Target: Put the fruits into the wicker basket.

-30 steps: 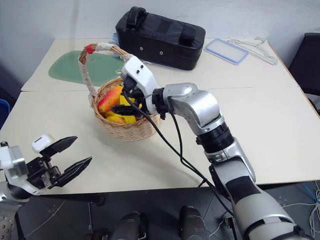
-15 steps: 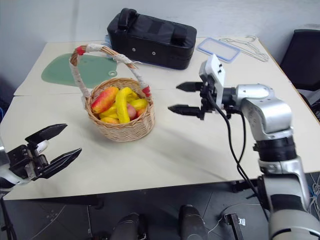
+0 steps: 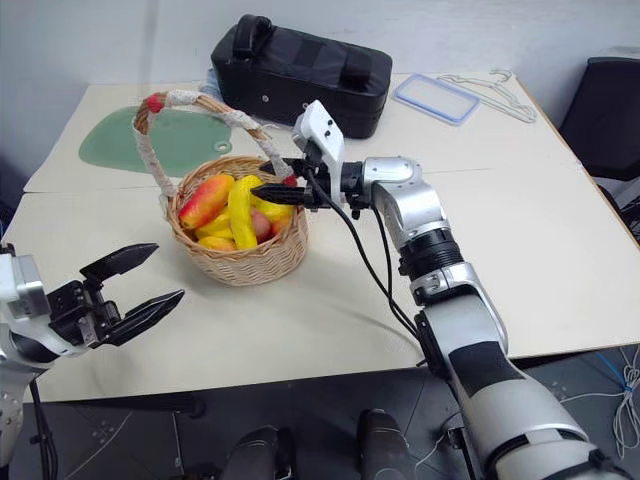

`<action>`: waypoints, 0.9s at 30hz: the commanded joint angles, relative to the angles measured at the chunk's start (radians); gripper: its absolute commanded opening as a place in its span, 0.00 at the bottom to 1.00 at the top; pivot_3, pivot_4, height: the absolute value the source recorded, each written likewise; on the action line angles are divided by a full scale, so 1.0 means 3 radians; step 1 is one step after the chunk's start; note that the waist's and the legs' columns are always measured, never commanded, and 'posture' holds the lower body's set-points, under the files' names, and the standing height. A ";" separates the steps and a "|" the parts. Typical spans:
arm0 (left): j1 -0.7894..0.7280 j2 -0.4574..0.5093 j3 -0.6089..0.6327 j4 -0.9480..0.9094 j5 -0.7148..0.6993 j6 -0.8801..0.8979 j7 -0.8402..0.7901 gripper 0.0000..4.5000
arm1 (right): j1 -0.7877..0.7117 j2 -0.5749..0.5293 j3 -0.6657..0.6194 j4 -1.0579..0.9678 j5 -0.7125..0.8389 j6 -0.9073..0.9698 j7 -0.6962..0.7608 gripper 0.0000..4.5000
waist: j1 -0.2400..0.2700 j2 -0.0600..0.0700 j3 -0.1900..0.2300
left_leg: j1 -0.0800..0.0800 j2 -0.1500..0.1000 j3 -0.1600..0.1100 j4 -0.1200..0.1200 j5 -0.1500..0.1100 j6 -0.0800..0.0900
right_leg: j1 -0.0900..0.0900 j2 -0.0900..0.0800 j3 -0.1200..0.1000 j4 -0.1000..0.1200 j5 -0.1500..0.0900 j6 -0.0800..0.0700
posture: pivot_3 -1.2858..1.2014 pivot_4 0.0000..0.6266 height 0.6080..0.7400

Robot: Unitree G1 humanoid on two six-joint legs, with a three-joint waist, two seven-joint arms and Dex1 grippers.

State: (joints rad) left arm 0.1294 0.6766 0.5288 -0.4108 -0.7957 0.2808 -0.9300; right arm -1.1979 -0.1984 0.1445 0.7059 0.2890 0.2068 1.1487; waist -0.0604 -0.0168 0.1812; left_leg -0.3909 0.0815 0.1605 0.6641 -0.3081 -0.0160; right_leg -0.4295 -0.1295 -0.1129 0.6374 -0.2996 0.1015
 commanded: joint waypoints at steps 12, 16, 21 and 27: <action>-0.0432 -0.0085 -0.0468 0.0246 0.0197 -0.0150 -0.0132 1.00 | 0.1176 -0.0863 -0.0873 -0.2465 0.0534 0.0873 -0.0629 0.05 | 0.0109 0.0000 0.0000 | -0.0001 -0.0001 -0.0001 0.0006 -0.0002 -0.0001 | 0.0001 -0.0001 0.0000 -0.0001 0.0000 0.0000 | 0.52 0.24 1.00; -0.0671 -0.0031 -0.0581 0.0433 0.0221 -0.0128 -0.0229 1.00 | 0.1430 -0.1366 -0.1180 -0.2631 0.0496 0.1018 -0.0771 0.05 | 0.0110 0.0000 0.0000 | -0.0001 -0.0002 0.0003 0.0006 -0.0003 0.0000 | 0.0001 -0.0001 0.0001 -0.0004 0.0000 0.0000 | 0.52 0.24 1.00; -0.0941 -0.0075 -0.0766 0.0604 0.0253 -0.0097 -0.0300 1.00 | 0.1499 -0.1953 -0.1404 -0.2148 0.0180 0.0783 -0.1001 0.05 | 0.0101 0.0000 0.0000 | 0.0000 -0.0002 0.0010 0.0005 -0.0004 0.0002 | 0.0001 -0.0001 0.0001 -0.0010 0.0000 0.0000 | 0.52 0.24 1.00; -0.1152 -0.0132 -0.0943 0.0809 0.0368 -0.0184 -0.0394 1.00 | 0.1561 -0.1979 -0.1411 -0.1516 -0.0047 0.0528 -0.1304 0.05 | 0.0074 0.0000 0.0000 | 0.0010 0.0000 0.0026 0.0002 -0.0003 0.0002 | 0.0000 0.0000 0.0005 -0.0015 0.0000 0.0000 | 0.52 0.24 1.00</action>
State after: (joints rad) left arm -0.2030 0.6399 0.2483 -0.1793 -0.7001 0.2481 -1.0365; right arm -0.7281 -0.7800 -0.2797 0.2410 0.3102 0.4129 0.7913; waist -0.0382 -0.0167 0.1812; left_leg -0.3877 0.0814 0.1687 0.6647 -0.3091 -0.0154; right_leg -0.4295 -0.1296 -0.1109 0.6314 -0.2995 0.1013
